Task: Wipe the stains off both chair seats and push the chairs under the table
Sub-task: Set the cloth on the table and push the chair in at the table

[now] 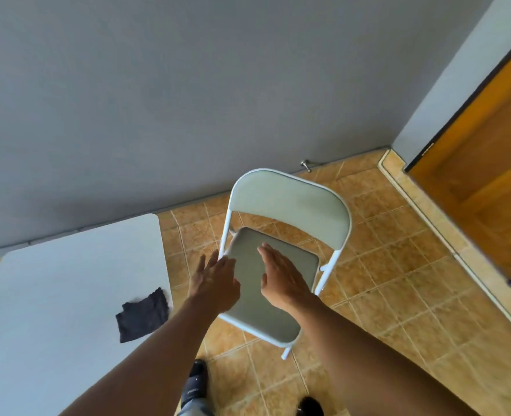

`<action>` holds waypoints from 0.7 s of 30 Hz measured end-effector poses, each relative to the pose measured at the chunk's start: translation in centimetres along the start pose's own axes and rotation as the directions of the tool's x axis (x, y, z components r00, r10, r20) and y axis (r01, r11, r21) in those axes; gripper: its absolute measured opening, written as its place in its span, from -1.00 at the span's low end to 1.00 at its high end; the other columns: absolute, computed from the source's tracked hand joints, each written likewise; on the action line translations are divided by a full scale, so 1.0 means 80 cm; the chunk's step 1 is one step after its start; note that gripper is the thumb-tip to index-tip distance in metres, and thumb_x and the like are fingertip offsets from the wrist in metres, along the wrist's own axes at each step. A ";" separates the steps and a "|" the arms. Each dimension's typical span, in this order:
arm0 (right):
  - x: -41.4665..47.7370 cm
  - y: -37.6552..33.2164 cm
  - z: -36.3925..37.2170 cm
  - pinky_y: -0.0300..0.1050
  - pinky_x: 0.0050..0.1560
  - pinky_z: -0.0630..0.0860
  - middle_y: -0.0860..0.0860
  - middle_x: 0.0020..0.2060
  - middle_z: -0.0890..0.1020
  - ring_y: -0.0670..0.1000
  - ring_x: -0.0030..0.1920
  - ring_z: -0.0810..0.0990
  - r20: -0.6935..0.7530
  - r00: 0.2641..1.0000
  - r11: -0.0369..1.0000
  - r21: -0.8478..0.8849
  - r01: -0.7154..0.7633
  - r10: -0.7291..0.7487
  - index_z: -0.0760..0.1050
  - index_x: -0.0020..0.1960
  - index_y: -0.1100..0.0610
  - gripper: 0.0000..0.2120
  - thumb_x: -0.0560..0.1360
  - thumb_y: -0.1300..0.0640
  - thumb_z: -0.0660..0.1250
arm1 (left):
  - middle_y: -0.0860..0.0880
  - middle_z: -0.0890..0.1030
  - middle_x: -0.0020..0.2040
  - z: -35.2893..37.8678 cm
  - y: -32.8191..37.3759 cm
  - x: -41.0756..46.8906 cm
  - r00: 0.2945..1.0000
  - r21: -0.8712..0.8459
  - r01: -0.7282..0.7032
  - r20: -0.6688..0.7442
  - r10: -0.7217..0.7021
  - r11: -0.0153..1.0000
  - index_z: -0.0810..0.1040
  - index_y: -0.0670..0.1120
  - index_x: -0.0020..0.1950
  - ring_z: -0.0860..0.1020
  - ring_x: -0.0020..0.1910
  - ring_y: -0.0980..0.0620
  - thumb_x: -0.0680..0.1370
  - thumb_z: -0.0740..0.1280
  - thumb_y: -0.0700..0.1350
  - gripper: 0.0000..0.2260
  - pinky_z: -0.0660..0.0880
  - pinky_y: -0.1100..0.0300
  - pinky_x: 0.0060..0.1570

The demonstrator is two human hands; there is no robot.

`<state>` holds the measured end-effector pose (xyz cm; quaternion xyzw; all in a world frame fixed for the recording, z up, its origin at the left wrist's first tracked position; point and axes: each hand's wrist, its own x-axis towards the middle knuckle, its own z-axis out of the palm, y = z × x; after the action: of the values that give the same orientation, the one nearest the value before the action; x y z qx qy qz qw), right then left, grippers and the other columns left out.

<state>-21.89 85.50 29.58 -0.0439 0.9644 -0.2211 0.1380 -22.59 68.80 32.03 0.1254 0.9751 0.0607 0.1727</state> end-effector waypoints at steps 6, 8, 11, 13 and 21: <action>-0.082 0.128 -0.095 -0.07 0.55 0.12 -0.01 0.58 0.16 -0.01 0.56 0.12 -0.089 0.996 0.999 0.039 -0.002 0.005 0.07 0.58 0.05 -0.39 0.58 0.25 0.15 | 0.02 0.23 0.53 -0.001 0.149 0.009 0.997 -0.041 0.071 0.032 -0.069 0.997 0.19 -0.03 0.51 -0.04 0.55 0.03 0.58 0.09 0.04 -0.51 -0.17 -0.01 0.50; -0.101 0.166 -0.119 -0.06 0.55 0.13 -0.02 0.57 0.18 -0.01 0.56 0.13 -0.104 0.994 0.999 0.032 -0.020 0.023 0.08 0.58 0.04 -0.39 0.58 0.26 0.16 | 0.02 0.19 0.55 -0.006 0.185 0.014 0.997 -0.026 0.069 0.037 -0.068 0.997 0.15 -0.03 0.53 -0.06 0.55 0.03 0.58 0.07 0.04 -0.49 -0.16 -0.02 0.51; -0.118 0.216 -0.152 -0.01 0.53 0.18 -0.02 0.56 0.20 0.00 0.55 0.17 -0.111 0.992 0.998 0.026 -0.060 0.063 0.10 0.57 0.03 -0.41 0.58 0.26 0.15 | -0.01 0.18 0.55 -0.016 0.232 0.025 0.999 -0.004 0.046 0.027 -0.045 0.999 0.15 -0.06 0.53 -0.07 0.55 0.01 0.58 0.07 0.03 -0.48 -0.13 -0.02 0.51; -0.123 0.238 -0.166 0.01 0.52 0.21 -0.02 0.55 0.22 0.01 0.54 0.19 -0.125 0.990 0.997 0.025 -0.069 0.071 0.12 0.56 0.02 -0.42 0.58 0.24 0.16 | -0.04 0.19 0.55 -0.023 0.255 0.033 0.999 0.001 0.040 0.027 -0.040 0.999 0.17 -0.09 0.52 -0.06 0.55 0.00 0.58 0.08 0.02 -0.49 -0.12 -0.03 0.51; -0.084 0.288 -0.202 -0.01 0.58 0.04 -0.01 0.58 0.16 0.02 0.58 0.08 -0.078 0.997 0.996 -0.092 -0.014 0.007 0.08 0.58 0.04 -0.42 0.60 0.20 0.17 | -0.06 0.15 0.56 -0.025 0.309 0.097 0.995 -0.017 0.085 0.050 -0.084 0.996 0.11 -0.12 0.54 -0.07 0.55 -0.01 0.58 0.09 0.03 -0.45 -0.13 -0.04 0.51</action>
<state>-20.65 113.88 35.08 -0.0367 0.9784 -0.1772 0.0995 -24.82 94.45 35.36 0.0837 0.9743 0.0596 0.2004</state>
